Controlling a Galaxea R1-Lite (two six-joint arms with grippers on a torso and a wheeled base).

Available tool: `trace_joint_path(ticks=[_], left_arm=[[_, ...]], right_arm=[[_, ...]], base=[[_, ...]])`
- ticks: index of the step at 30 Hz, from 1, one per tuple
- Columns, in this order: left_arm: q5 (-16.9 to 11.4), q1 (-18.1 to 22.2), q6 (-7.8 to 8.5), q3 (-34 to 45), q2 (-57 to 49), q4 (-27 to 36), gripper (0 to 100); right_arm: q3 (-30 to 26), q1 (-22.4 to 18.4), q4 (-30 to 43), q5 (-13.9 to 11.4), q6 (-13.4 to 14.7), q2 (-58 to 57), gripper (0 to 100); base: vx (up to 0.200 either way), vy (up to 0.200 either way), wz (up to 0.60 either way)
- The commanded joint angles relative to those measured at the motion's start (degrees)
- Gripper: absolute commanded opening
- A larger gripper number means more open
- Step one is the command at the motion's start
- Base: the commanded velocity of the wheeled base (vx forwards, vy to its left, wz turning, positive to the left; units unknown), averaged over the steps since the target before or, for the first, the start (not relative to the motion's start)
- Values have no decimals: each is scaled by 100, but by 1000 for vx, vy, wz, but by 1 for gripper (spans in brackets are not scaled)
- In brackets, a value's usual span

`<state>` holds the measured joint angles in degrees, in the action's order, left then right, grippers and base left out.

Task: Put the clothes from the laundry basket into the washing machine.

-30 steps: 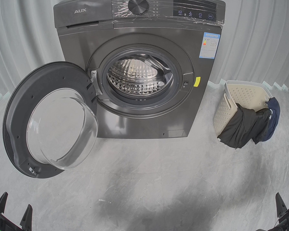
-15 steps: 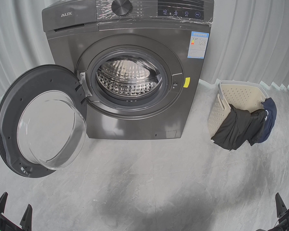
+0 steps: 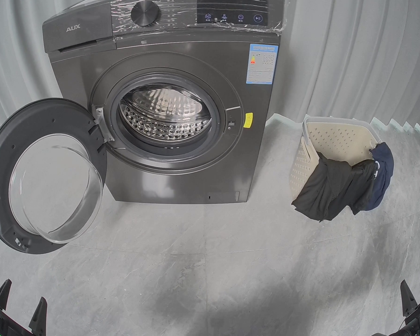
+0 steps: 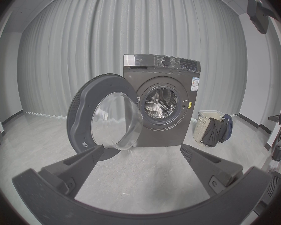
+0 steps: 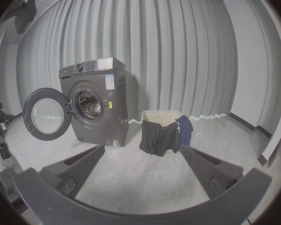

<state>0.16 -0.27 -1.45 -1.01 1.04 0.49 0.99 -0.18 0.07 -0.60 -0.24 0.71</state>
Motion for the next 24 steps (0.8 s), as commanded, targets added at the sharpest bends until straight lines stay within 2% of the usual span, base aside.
trace_joint_path(ticks=[1, 11, 20, 24], left_arm=[[2, 0, -4, 84, -104, -5, 100], [11, 0, -4, 84, -104, -5, 100], [11, 0, -13, 84, -104, -5, 100], [19, 0, -22, 84, -104, -5, 100]], right_arm=[[-90, 1, 1, -2, -2, -53, 100], [-90, 1, 1, -2, -2, -53, 100], [-90, 1, 1, -2, -2, -53, 100], [-90, 9, 1, -2, -2, -53, 100]], base=[[0, -200, 0], [0, -200, 0], [0, 0, 0], [200, 0, 0]])
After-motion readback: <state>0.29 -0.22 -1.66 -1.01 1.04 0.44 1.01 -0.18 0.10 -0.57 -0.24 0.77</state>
